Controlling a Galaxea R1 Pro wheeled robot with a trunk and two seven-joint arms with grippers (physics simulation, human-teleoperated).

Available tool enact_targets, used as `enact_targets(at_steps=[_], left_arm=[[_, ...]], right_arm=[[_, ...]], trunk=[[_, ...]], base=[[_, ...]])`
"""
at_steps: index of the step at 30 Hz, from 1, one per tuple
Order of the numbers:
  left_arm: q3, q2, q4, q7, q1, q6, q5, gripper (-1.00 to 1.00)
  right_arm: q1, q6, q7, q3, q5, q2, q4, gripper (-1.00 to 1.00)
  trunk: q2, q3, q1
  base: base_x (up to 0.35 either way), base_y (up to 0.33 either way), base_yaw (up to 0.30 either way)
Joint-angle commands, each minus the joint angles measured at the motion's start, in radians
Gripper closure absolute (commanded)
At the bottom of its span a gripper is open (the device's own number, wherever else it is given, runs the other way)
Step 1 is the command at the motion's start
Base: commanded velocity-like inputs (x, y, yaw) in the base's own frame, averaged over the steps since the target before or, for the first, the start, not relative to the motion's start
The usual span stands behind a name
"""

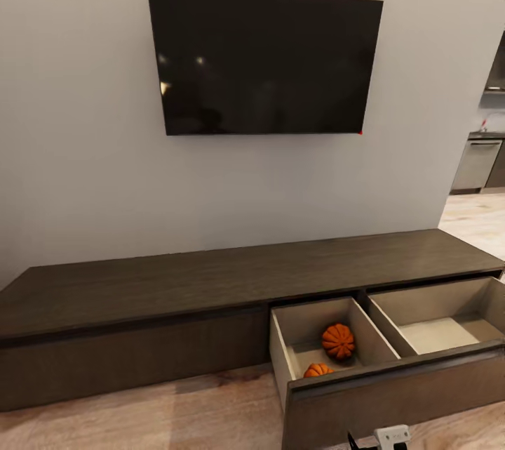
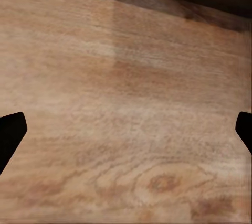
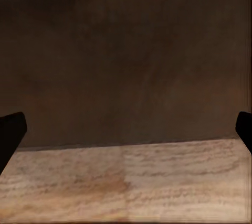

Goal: Place each of the two pumpkins and all three candles from the living room inside a cabinet in the living room (use any cabinet), then make sure every cabinet is closed, and position the cauldron so it is next to a table in the living room.

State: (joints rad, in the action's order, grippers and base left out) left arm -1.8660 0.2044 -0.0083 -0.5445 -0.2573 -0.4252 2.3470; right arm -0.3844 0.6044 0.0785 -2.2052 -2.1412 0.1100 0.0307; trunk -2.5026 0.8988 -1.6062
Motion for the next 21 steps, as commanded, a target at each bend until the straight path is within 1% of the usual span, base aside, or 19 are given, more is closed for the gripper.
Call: enact_targets(at_steps=[1,5,9,13,16,21], left_arm=[[-0.008,-0.003,-0.001,-0.002,0.000,-0.006,0.009,-1.00],[-0.008,-0.006,-0.001,0.007,0.000,-0.007,0.009,-1.00],[-0.007,-0.017,-0.001,0.027,0.000,-0.008,0.009,-1.00],[-0.007,-0.023,-0.001,0.033,0.000,-0.009,0.009,-1.00],[-0.007,-0.025,-0.001,0.034,0.000,-0.009,0.009,-1.00],[-0.007,-0.025,-0.001,0.033,0.000,-0.009,0.009,-1.00]], right_arm=[[0.000,0.003,0.007,-0.004,-0.009,0.000,0.000,-1.00],[0.000,0.003,0.006,-0.005,-0.008,0.001,0.000,-1.00],[-0.001,0.003,0.006,-0.005,-0.008,0.002,0.000,-1.00],[0.000,0.003,0.006,-0.006,-0.007,0.001,0.000,-1.00],[0.000,0.003,0.006,-0.007,-0.007,-0.001,0.000,-1.00],[0.000,0.003,0.005,-0.007,-0.006,-0.004,0.000,-1.00]], trunk=[[0.000,0.001,0.000],[0.000,0.001,0.000],[0.000,0.001,0.000],[0.000,0.001,0.000],[0.000,0.001,0.000],[0.000,0.001,0.000]], base=[[-0.020,-0.035,0.001],[-0.007,-0.012,0.000],[-0.002,-0.003,0.000],[0.007,0.000,0.000],[0.221,0.000,0.000],[0.300,0.000,0.000]])
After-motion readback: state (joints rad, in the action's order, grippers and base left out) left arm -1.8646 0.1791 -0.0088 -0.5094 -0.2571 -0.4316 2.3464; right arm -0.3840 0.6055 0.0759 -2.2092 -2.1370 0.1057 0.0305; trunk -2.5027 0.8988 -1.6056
